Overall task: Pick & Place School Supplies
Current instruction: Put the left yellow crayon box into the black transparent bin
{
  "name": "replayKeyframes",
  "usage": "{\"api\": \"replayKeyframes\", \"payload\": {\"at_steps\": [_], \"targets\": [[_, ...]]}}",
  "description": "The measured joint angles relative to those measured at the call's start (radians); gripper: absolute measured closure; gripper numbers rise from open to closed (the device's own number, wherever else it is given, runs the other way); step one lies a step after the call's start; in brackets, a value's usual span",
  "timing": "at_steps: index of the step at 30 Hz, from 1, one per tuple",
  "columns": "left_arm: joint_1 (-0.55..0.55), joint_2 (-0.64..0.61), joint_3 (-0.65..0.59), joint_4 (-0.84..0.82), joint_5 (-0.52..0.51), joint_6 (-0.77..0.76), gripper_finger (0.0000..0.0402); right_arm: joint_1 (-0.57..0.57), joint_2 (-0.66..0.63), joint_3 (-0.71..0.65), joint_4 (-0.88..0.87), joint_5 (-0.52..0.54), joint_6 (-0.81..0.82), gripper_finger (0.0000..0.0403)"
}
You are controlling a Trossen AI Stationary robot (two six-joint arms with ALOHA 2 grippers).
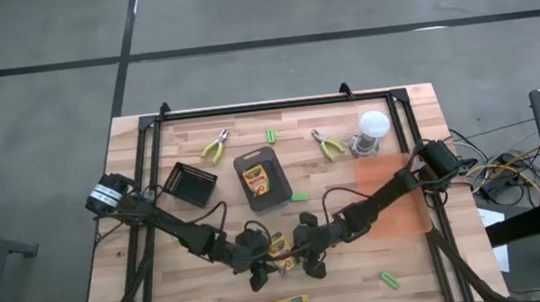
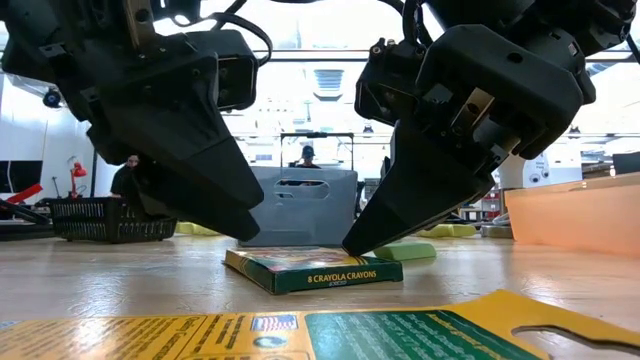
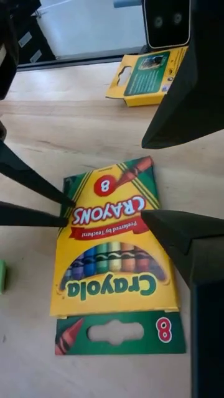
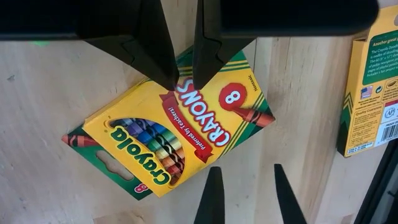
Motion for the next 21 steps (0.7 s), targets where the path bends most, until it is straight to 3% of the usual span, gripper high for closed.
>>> {"api": "replayKeyframes", "payload": {"at_steps": [7,21], "targets": [[0.0,0.0,0.003,0.035,0.008,0.086,0.0225,0.0,0.0,0.0,0.001,0.0,0.0,0.0346],[0.0,-0.001,0.026,0.078,0.009,0.028,0.0225,0.0,0.0,0.0,0.0,0.0,0.0,0.0346]]}}
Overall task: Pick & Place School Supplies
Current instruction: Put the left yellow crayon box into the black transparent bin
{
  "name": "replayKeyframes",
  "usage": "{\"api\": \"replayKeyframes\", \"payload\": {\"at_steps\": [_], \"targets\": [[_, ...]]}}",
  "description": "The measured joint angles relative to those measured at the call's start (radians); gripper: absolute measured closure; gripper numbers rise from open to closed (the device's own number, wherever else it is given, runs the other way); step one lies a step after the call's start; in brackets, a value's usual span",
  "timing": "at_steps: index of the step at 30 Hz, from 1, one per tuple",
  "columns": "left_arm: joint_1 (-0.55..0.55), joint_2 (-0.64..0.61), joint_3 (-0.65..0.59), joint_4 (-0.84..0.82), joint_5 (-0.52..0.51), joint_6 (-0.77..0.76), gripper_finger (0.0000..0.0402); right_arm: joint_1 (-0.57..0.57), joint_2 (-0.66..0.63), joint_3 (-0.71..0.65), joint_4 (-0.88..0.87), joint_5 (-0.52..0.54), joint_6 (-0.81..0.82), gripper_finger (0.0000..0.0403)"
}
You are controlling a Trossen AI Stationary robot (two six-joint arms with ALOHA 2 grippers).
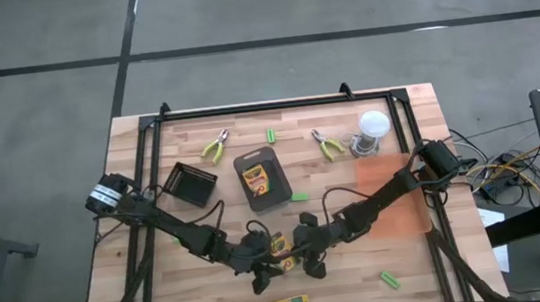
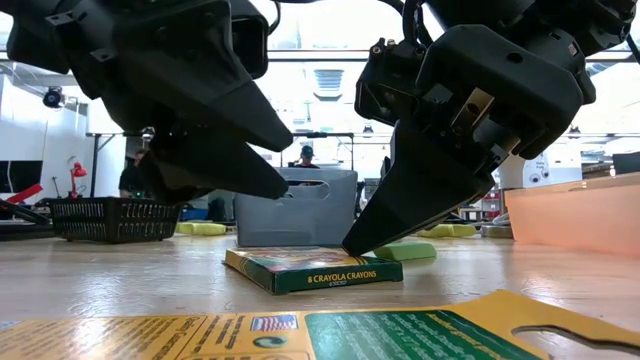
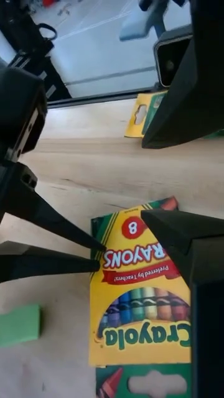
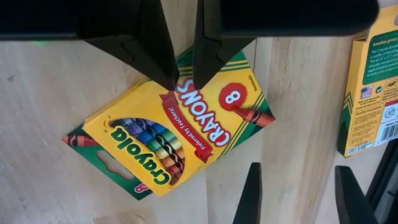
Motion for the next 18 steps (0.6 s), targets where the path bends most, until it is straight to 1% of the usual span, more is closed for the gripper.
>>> {"api": "replayKeyframes", "payload": {"at_steps": [11,18], "targets": [[0.002,0.0,0.0,-0.001,0.0,-0.078,0.0225,0.0,0.0,0.0,0.0,0.0,0.0,0.0346],[0.003,0.0,0.0,-0.008,-0.002,-0.056,0.0225,0.0,0.0,0.0,0.0,0.0,0.003,0.0346]]}}
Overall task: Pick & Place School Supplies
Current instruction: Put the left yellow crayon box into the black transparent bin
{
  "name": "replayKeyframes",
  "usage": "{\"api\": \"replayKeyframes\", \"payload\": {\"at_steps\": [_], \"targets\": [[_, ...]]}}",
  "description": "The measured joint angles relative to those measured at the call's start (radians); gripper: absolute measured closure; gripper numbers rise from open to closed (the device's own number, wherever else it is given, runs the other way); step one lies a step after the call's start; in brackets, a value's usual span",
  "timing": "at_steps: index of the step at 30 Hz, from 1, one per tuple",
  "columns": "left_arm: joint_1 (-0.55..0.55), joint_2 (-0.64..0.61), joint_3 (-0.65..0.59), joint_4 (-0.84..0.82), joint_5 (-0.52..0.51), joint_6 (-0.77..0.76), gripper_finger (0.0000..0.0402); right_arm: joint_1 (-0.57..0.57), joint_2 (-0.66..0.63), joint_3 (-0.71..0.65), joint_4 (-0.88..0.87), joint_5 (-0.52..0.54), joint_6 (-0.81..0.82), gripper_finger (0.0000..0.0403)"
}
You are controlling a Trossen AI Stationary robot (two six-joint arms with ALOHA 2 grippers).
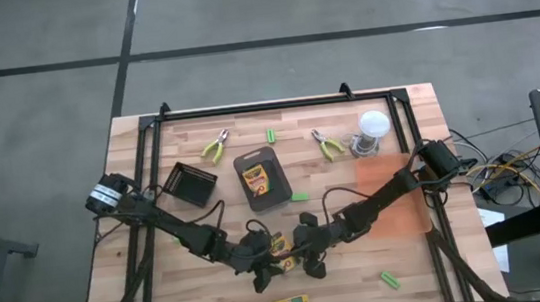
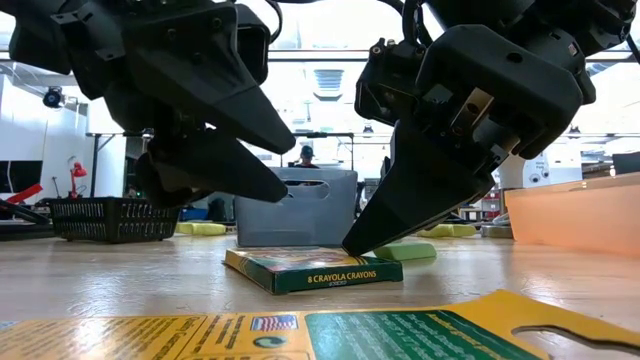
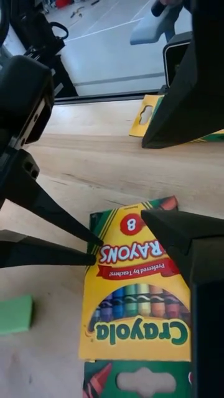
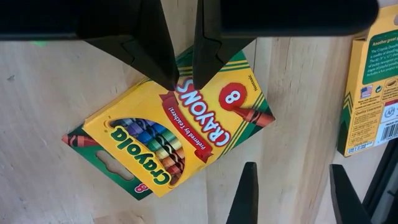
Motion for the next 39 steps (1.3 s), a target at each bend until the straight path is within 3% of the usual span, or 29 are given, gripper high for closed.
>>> {"api": "replayKeyframes", "payload": {"at_steps": [39], "targets": [[0.002,0.0,0.0,0.002,-0.002,-0.058,0.0225,-0.001,-0.005,0.003,0.068,0.003,-0.001,0.0346]]}}
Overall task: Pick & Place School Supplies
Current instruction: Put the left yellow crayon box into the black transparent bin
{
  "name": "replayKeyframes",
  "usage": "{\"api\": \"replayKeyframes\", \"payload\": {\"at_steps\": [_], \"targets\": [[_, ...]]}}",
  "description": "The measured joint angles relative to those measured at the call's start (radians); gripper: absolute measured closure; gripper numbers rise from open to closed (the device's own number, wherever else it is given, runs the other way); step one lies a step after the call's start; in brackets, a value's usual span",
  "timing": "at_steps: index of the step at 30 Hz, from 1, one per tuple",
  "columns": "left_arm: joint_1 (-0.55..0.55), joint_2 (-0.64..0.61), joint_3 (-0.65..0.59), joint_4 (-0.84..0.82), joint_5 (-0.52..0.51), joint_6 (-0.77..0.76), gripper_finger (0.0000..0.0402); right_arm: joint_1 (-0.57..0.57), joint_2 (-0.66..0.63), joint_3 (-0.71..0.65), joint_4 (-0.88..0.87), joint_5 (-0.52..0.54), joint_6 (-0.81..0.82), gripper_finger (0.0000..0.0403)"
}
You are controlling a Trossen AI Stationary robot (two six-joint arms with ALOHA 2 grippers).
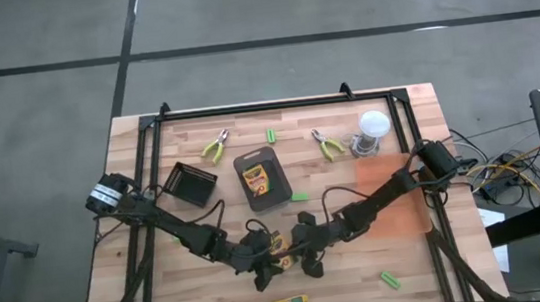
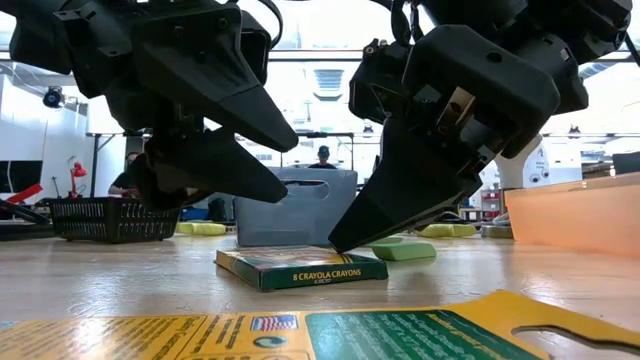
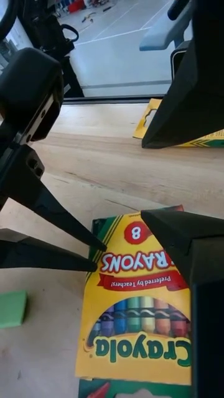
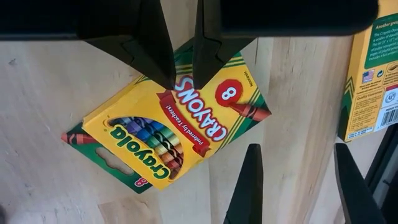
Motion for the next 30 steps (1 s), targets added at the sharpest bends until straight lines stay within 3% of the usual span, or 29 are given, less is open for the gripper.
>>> {"api": "replayKeyframes", "payload": {"at_steps": [30], "targets": [[0.0,0.0,-0.005,-0.02,0.0,0.013,0.0225,0.001,-0.004,0.002,0.008,-0.003,0.0,0.0346]]}}
